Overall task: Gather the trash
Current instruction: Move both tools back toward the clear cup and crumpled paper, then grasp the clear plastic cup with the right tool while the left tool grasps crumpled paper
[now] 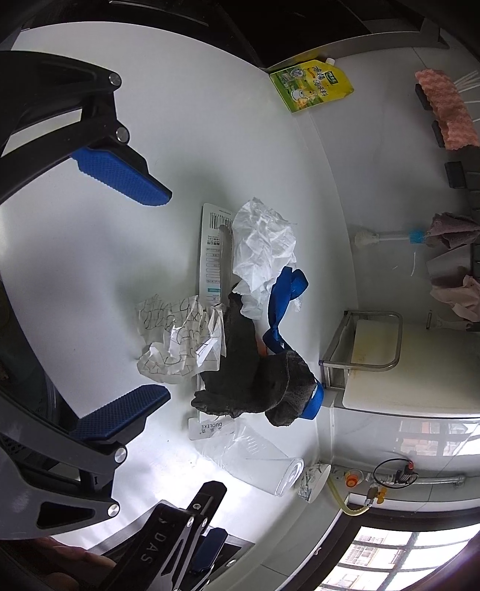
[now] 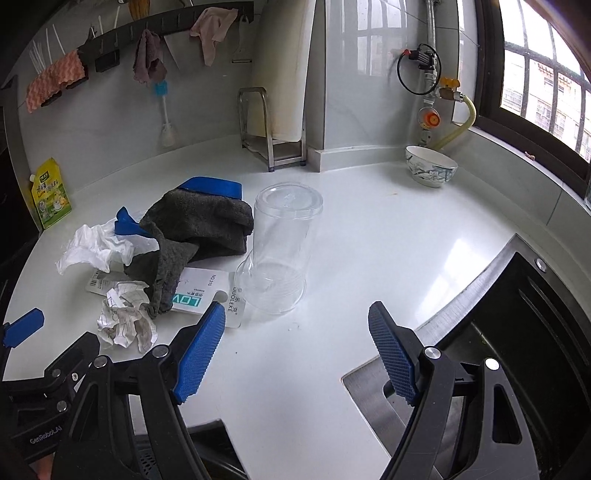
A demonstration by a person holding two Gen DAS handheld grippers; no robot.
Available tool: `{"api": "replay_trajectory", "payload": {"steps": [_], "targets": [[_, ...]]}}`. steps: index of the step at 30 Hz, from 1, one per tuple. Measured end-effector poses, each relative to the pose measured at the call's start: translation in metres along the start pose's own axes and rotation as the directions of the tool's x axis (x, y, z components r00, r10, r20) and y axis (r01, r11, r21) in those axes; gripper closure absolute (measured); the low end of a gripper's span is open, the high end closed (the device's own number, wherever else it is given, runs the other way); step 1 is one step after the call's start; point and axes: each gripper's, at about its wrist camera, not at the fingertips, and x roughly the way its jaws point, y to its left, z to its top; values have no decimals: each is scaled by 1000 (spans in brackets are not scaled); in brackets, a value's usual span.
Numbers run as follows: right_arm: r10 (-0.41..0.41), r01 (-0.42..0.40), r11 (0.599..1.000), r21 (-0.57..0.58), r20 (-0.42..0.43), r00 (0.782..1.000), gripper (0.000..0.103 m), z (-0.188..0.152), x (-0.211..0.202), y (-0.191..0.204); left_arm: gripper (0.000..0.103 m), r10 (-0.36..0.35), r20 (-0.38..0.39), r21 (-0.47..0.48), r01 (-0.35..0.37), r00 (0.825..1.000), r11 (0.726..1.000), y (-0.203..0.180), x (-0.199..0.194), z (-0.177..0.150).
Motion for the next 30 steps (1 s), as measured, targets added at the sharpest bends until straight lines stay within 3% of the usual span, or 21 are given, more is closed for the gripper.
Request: {"api": "replay_trajectory", "payload": {"steps": [30], "targets": [[80, -74, 993, 88, -62, 995, 27, 32, 76, -16, 7, 51, 1, -12, -51, 999, 999, -8, 11, -2]]}}
